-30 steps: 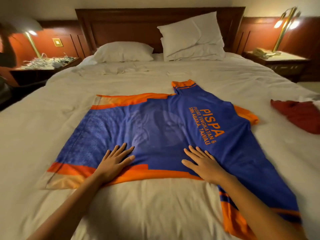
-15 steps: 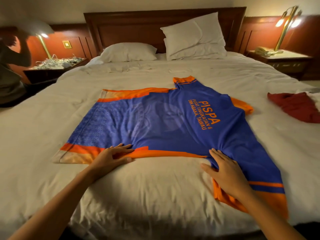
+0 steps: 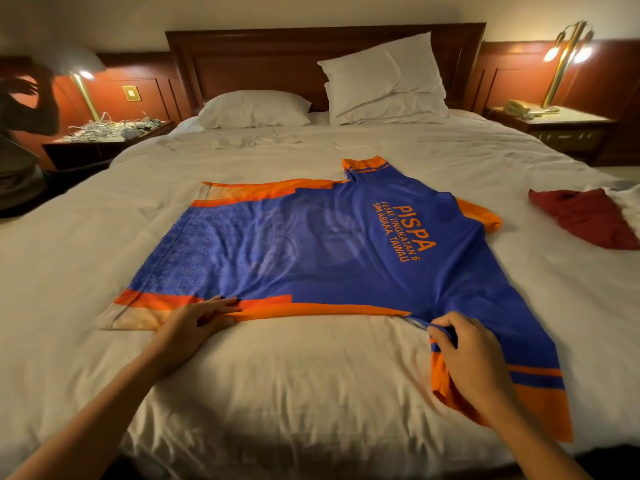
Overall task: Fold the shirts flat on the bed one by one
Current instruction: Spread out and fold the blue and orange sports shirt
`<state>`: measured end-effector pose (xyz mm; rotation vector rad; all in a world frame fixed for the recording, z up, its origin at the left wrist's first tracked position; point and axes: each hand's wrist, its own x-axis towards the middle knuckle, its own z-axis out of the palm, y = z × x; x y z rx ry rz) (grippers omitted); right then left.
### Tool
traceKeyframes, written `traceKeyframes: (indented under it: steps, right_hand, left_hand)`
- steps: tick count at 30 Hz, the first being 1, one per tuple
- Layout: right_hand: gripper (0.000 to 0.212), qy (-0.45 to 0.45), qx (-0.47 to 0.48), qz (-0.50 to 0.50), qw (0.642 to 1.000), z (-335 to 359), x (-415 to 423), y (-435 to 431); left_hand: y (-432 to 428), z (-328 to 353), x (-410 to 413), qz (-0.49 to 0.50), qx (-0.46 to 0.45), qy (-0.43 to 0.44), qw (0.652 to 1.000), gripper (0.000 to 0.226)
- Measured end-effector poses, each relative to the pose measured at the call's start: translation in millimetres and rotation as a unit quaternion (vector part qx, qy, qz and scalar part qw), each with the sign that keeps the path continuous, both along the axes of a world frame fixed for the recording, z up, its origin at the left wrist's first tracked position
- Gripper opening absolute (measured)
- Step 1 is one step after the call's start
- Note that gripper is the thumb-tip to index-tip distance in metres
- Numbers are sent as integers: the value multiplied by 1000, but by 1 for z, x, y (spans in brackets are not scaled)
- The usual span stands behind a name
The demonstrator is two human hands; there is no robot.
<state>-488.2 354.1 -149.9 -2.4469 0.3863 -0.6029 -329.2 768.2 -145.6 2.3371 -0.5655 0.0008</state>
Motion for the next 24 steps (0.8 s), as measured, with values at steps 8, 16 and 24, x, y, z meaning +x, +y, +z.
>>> traceKeyframes:
  steps: [8, 16, 24]
  right_hand:
    - [26, 32, 7, 42, 999, 26, 20, -28]
    - [24, 296, -108, 240, 918, 108, 141, -83]
    - [46, 172, -77, -2, 982, 94, 283, -92]
  left_hand:
    - [47, -2, 13, 36, 42, -86, 995, 6]
    - [61, 29, 91, 98, 151, -100, 979, 26]
    - [14, 62, 215, 242, 153, -124, 950, 22]
